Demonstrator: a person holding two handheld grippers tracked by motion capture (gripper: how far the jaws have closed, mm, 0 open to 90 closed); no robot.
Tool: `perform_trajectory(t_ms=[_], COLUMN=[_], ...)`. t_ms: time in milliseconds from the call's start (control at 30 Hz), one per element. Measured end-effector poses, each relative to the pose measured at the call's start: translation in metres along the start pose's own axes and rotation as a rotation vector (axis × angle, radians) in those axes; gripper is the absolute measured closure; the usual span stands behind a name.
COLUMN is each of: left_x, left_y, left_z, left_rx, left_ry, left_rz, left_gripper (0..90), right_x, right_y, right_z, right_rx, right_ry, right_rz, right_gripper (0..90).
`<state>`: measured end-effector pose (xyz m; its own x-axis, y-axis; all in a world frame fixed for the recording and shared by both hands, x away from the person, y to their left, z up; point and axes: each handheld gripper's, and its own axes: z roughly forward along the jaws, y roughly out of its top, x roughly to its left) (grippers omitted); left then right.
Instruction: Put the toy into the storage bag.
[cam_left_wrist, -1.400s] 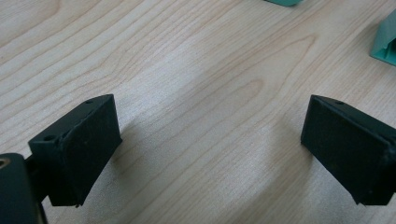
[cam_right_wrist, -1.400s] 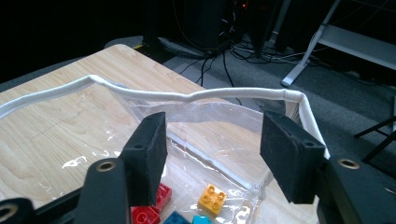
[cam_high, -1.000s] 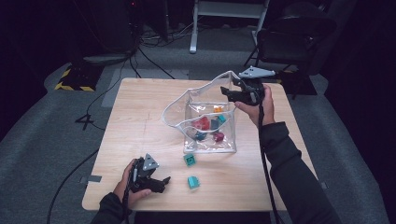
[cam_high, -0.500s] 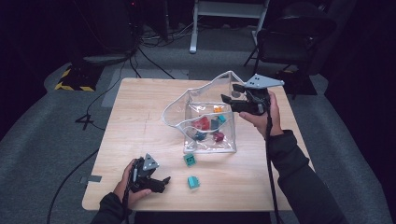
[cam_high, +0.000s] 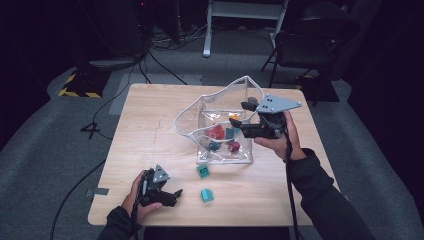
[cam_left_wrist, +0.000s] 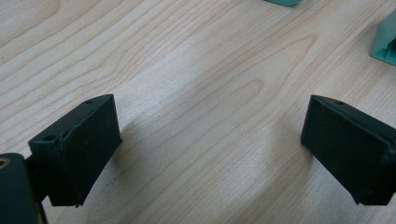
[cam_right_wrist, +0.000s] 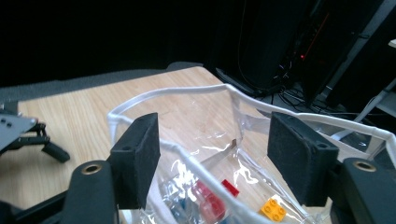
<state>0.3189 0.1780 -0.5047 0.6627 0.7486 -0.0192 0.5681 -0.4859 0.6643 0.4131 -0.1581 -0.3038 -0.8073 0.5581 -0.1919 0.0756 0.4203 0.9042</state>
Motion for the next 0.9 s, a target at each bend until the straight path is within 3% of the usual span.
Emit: perform_trajectory(t_ms=[333, 900], left_x=[0.000, 0.000], left_y=[0.000, 0.000], left_z=[0.000, 0.000], left_rx=[0.000, 0.000], left_ry=[0.000, 0.000], left_rz=[0.000, 0.000], left_gripper=[4.9, 4.9], right_x=[0.023, 0.068], right_y=[-0.017, -0.066], right_z=[0.003, 0.014], right_rx=[0.023, 0.076], right_ry=[0.066, 0.181], right_rz=[-0.040, -0.102], right_gripper=[29.3, 27.6])
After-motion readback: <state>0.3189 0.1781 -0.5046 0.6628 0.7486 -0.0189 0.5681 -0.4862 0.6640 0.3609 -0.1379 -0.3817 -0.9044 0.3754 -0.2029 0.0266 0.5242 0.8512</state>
